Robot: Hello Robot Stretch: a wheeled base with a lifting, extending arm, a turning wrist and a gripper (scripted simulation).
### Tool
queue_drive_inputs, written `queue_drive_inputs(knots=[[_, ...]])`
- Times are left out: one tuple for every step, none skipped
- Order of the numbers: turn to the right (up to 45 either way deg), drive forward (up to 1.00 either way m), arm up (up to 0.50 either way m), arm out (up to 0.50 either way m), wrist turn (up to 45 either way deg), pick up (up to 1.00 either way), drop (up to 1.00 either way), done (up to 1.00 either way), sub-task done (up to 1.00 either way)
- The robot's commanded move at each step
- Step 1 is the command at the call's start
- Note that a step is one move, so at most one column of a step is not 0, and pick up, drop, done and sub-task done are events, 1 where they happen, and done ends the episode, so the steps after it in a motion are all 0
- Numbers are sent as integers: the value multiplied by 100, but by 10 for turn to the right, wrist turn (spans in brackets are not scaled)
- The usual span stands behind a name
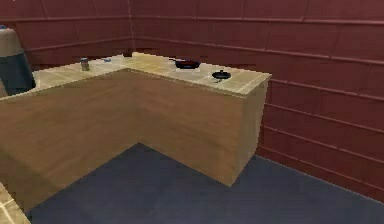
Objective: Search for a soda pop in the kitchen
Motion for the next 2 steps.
queue_drive_inputs(knots=[[0, 55, 0, 0, 0, 0, 0, 0, 0], [-450, 0, 0, 0, 0, 0, 0, 0, 0]])
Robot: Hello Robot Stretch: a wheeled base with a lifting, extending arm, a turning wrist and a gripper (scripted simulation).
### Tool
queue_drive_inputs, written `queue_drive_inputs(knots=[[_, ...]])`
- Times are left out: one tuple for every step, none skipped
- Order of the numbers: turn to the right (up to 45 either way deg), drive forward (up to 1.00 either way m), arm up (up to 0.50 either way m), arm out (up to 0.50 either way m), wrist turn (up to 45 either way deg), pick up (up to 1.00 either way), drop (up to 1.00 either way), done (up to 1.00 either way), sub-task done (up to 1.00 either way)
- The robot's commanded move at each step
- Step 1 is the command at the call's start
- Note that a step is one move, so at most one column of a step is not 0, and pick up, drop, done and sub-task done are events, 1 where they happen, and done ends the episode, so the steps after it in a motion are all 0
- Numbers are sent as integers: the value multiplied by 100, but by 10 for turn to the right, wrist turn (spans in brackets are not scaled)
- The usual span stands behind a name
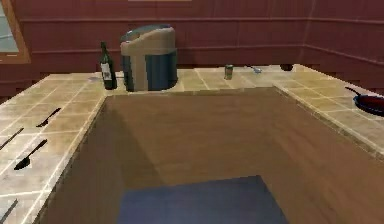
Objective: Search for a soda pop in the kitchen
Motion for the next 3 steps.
queue_drive_inputs(knots=[[-90, 0, 0, 0, 0, 0, 0, 0, 0], [0, 100, 0, 0, 0, 0, 0, 0, 0], [390, 0, 0, 0, 0, 0, 0, 0, 0]])
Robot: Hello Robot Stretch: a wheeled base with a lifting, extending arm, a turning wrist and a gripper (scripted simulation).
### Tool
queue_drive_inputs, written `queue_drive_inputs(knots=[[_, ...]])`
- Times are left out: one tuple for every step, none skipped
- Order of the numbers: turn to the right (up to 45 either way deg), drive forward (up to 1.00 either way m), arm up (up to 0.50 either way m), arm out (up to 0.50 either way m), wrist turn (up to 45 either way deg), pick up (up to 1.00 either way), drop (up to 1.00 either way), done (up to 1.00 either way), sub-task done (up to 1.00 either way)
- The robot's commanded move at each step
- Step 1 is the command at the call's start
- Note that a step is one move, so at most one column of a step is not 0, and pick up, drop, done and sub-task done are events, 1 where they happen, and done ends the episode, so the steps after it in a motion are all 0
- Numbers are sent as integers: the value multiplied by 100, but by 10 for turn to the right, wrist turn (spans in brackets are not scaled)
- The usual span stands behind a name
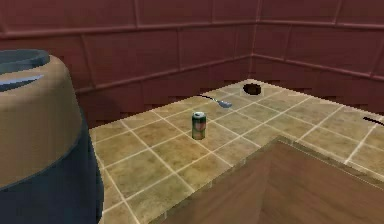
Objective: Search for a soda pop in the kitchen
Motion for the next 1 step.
queue_drive_inputs(knots=[[0, 0, 0, 0, 0, 0, 0, 100, 0]])
